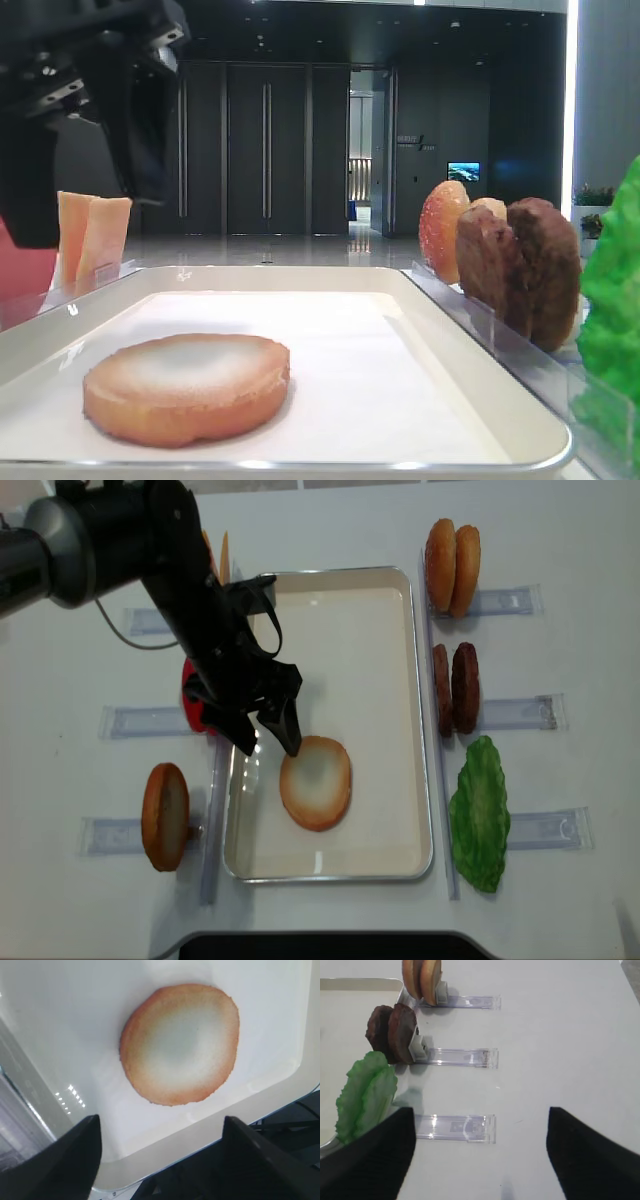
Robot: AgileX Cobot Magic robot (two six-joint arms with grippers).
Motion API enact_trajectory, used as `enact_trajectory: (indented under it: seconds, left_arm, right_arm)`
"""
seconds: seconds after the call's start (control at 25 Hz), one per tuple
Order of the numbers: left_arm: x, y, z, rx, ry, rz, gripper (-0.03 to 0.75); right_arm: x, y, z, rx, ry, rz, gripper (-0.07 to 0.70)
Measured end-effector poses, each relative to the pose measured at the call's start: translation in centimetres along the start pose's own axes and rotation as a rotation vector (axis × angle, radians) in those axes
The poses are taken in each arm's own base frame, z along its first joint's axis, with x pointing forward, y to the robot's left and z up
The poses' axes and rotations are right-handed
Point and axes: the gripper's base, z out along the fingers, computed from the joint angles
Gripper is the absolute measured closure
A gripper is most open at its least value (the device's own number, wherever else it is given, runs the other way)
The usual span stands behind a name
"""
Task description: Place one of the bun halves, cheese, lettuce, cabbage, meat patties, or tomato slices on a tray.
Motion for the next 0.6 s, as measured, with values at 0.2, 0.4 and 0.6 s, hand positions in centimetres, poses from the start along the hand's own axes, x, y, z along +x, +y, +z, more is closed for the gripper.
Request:
enact_trajectory:
  seconds: [0.2,0.4,0.6]
  left_arm:
    - [0.5,-0.2,-2.3,-0.075,-0.021,0.004,0.150]
    - [1.3,0.1,-4.3,-0.165,-0.078,0.017,0.150]
    - [1.8,0.2,-5.3,-0.201,-0.108,0.037,0.156]
  right_arm:
    - [0.0,0.0,0.0,0.000,0.000,0.000,0.113]
    - [0.0,0.1,0.0,-0.008,-0.001,0.004,0.113]
    - [0.0,0.1,0.0,-0.008,-0.001,0.004,0.113]
